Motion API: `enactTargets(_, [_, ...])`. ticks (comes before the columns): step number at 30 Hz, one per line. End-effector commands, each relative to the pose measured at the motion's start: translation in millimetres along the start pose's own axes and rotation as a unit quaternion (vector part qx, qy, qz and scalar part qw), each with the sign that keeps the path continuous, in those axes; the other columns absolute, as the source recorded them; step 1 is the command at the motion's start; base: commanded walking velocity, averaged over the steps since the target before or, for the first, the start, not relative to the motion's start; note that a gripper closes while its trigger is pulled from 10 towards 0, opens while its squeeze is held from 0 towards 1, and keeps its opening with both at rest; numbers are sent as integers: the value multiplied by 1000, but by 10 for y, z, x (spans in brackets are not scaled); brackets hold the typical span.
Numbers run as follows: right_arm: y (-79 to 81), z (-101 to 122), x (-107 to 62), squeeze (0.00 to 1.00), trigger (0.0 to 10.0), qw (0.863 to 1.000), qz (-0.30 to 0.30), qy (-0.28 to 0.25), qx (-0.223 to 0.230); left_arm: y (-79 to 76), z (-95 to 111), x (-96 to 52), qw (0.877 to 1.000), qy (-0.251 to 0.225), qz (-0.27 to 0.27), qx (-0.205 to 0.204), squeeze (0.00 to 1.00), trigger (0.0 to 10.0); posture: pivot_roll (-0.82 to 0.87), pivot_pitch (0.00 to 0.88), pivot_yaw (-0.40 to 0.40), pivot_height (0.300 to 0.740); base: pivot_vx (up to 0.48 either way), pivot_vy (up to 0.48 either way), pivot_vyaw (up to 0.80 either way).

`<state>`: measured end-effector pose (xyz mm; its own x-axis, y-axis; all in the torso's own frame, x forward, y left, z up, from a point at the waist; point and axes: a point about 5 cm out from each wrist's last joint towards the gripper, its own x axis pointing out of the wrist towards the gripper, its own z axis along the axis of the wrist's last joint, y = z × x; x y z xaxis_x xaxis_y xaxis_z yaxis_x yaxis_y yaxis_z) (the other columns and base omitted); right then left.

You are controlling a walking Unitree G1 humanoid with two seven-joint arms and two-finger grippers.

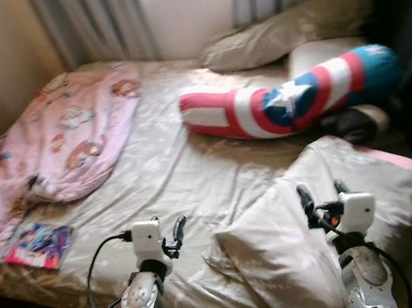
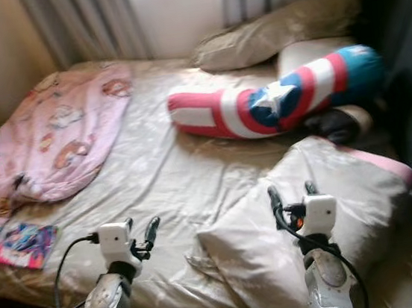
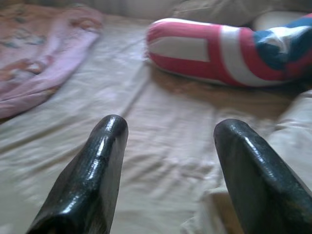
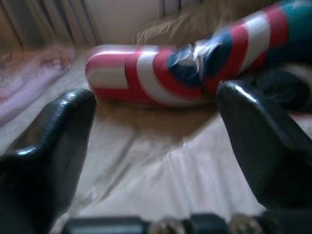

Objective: Clean up the room

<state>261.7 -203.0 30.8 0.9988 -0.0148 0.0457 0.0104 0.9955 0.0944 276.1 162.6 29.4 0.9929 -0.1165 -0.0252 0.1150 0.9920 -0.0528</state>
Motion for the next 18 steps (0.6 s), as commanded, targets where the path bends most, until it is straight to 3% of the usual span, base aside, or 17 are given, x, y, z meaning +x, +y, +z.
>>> enactTargets(1, [-50, -105, -218, 0, 10000, 1000, -9, 21, 1, -36, 18, -87, 1000, -12, -11, 3, 0, 10000, 12, 0, 26, 731, 0, 0, 0])
enactTargets(8, [-46, -101, -395, 0, 10000, 1000, -2, 18, -8, -30, 6, -202, 1000, -13, -13, 6, 0, 10000, 8, 0, 14, 731, 0, 0, 0])
enactTargets(18, [6, -115, -388, 0, 10000, 998, -29, 50, -19, -14, 182, -159, 999, -31, -14, 3, 0, 10000, 18, 0, 23, 713, 0, 0, 0])
